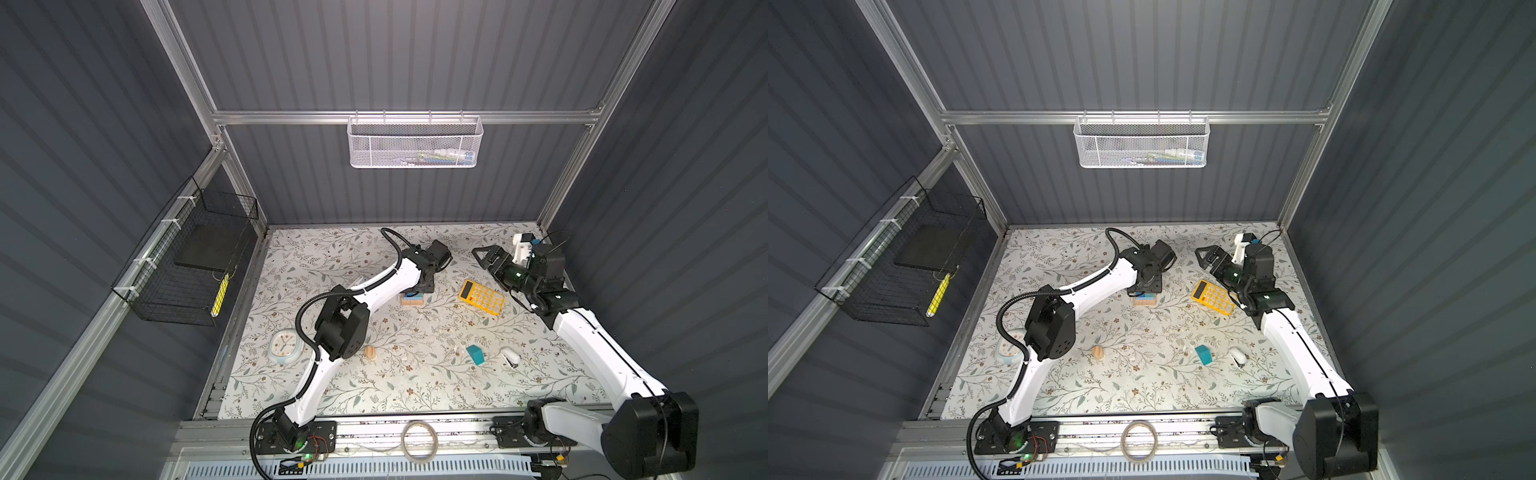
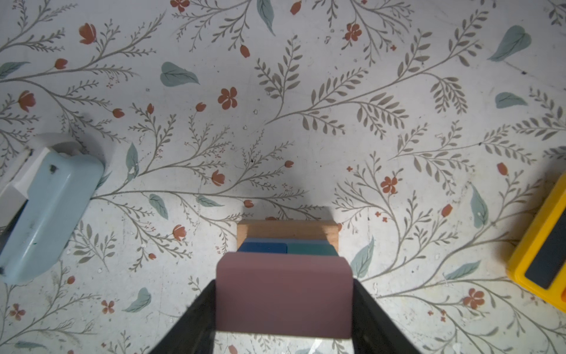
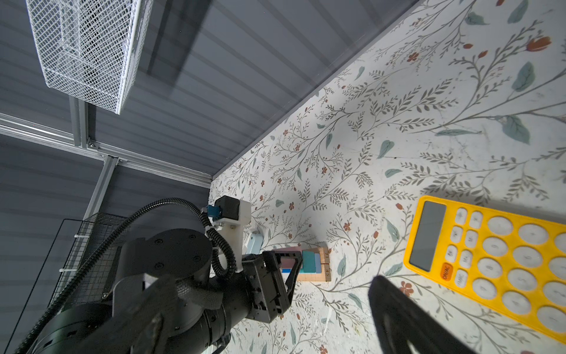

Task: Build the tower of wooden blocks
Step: 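Lower the pink block with the left gripper onto the blue and teal cubes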

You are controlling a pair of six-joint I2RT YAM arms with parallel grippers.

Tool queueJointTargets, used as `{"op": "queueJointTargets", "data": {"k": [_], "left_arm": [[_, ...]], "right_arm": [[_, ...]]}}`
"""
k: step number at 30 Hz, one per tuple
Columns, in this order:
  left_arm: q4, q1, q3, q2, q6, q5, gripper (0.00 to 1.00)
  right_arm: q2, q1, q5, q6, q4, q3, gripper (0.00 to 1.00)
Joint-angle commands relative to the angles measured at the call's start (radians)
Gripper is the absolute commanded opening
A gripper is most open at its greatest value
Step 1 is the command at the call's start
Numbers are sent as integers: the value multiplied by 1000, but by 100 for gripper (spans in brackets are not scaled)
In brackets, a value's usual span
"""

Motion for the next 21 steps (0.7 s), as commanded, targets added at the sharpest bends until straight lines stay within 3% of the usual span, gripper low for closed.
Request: {"op": "queueJointTargets", "data": {"k": [1,21], "left_arm": [[-11,6,17,3,-12,-6,63],[-2,6,2,-9,-12,0,63]], "right_arm": [[-8,-4,-12,4,10,-11,99],[-4,-5,-15,5,13,-11,99]]}}
